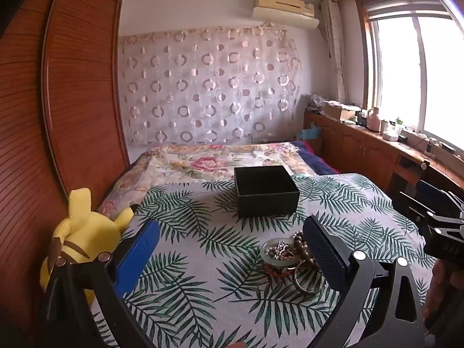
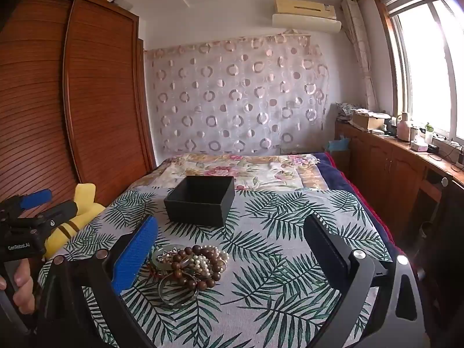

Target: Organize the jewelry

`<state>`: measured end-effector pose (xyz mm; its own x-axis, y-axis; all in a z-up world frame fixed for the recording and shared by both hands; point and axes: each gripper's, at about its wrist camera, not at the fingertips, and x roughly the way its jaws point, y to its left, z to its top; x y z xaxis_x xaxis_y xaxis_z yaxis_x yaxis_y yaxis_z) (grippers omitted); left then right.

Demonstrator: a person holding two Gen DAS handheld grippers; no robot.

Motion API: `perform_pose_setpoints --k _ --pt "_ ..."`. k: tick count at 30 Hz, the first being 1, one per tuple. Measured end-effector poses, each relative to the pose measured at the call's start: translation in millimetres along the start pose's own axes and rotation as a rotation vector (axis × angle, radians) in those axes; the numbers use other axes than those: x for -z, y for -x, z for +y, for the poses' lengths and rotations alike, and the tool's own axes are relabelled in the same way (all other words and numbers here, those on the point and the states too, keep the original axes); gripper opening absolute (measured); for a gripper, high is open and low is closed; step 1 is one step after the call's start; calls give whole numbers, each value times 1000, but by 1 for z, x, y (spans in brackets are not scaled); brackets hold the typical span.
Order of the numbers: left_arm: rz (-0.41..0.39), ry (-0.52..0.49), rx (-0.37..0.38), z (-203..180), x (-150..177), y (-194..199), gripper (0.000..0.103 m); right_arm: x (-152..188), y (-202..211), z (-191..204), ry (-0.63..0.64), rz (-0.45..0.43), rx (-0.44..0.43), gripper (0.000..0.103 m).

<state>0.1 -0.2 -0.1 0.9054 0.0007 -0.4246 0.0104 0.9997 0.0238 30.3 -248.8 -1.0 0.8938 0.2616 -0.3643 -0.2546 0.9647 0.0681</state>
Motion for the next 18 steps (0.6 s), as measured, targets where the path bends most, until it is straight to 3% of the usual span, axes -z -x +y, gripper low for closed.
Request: perform_pose_setpoints --k 18 --pt "-2 2 0 0 0 0 96 0 0 1 1 6 -1 101"
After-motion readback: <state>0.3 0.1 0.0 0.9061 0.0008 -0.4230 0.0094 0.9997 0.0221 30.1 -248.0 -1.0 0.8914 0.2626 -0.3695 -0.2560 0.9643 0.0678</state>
